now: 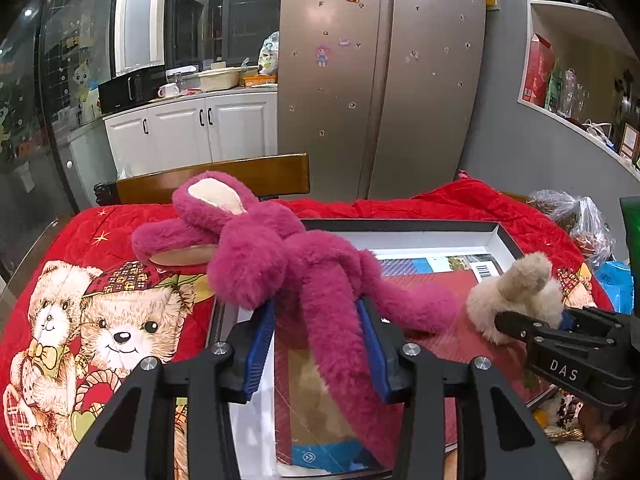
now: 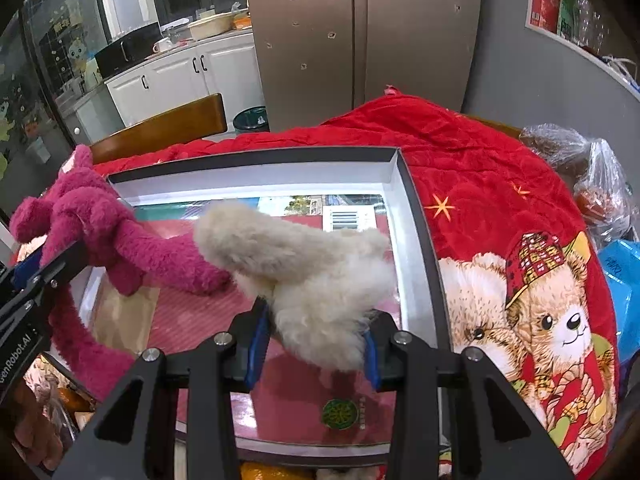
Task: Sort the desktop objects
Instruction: 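Lower the pink bear and cream clip into the box and open both grippers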
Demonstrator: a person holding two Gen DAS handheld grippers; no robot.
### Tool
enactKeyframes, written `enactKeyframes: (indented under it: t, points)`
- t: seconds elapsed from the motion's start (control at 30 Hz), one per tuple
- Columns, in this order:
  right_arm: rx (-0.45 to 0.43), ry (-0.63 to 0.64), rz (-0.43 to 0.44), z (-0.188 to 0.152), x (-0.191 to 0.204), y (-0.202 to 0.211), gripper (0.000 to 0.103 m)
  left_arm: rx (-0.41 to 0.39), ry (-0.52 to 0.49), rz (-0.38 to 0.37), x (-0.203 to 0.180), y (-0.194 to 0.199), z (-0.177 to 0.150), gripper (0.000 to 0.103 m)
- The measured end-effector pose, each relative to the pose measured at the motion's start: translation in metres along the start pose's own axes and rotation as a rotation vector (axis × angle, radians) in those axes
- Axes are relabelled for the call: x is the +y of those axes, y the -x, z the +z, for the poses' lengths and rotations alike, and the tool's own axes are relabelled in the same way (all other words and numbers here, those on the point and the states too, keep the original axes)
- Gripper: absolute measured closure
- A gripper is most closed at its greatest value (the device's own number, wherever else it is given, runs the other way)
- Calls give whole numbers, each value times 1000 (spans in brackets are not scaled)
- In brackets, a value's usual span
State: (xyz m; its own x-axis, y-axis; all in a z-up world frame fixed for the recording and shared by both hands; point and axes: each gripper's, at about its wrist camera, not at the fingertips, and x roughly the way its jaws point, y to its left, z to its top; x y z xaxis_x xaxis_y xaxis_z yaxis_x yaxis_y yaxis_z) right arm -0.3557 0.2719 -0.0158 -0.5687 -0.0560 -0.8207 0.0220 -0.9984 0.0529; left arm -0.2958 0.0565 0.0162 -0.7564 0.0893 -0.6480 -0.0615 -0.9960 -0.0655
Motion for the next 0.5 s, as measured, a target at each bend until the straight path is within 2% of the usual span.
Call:
enactKeyframes:
  t: [0.1,0.17,0.23,0.3,0.37,0.43,0.5]
  points:
    - [-14,-9,8,1,-2,2,64,-7,16,-31,3,1,-1,57]
    - [-31,-21,17,1,-3,4,64,-7,14,-45,4,1,-1,44]
    - [-52,-22,15,1,-2,8,61,16,15,-62,4,0,-2,10]
    - [-81,-9,14,1,1,13,58,33,2,-41,0,-1,-2,0]
    - [-114,3,15,2,4,21,37,-8,-29,14,-5,6,-3,0]
    - [-164,13,7,3,7,33,4,-58,-57,49,-10,18,-1,0]
    - [-224,29,-24,3,12,46,0,-103,-71,56,-12,28,0,0]
